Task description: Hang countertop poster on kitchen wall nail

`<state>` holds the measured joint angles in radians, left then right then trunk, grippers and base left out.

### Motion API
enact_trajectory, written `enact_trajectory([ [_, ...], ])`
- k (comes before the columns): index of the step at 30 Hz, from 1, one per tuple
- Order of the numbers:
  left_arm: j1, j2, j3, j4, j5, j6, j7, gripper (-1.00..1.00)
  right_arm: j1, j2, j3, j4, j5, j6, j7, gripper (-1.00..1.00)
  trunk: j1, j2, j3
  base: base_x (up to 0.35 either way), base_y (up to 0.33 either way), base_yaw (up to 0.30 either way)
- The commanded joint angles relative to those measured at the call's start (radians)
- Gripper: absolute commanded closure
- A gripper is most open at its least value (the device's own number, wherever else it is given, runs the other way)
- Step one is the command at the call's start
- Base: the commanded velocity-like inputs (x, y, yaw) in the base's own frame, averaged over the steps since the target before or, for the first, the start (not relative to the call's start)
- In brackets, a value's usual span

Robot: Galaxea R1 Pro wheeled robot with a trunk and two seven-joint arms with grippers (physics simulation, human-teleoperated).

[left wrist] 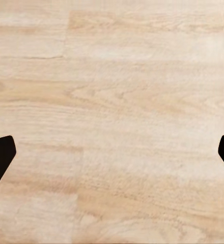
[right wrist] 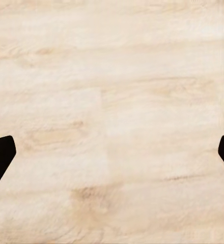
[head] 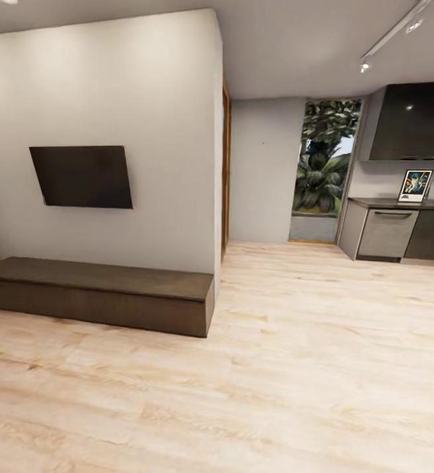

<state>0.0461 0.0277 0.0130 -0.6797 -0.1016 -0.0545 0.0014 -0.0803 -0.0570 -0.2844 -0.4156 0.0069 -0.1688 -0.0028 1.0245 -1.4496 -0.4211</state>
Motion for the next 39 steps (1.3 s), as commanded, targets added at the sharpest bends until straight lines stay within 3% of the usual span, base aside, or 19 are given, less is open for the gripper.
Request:
enact_trajectory([
  [1, 0.0, 0.0, 0.002, -0.002, -0.01, -0.002, 0.0, -1.0, -0.001, 0.0, -0.002, 0.001, 0.001, -0.004, 0.0, -1.0, 0.001, 0.0, -0.001, 0.286, -0.211, -0.255],
  [19, 0.0, 0.001, 0.002, -0.001, -0.01, -0.002, 0.0, -1.0, -0.001, 0.001, -0.001, 0.001, 0.001, -0.005, 0.0, -1.0, 0.001, 0.0, -0.001, 0.296, -0.174, -0.281],
  [39, 0.0, 0.001, 0.002, -0.001, -0.01, -0.002, 0.0, -1.0, -0.001, 0.0, -0.003, 0.001, 0.001, -0.005, 0.001, -1.0, 0.001, 0.0, -0.001, 0.311, -0.134, -0.018],
])
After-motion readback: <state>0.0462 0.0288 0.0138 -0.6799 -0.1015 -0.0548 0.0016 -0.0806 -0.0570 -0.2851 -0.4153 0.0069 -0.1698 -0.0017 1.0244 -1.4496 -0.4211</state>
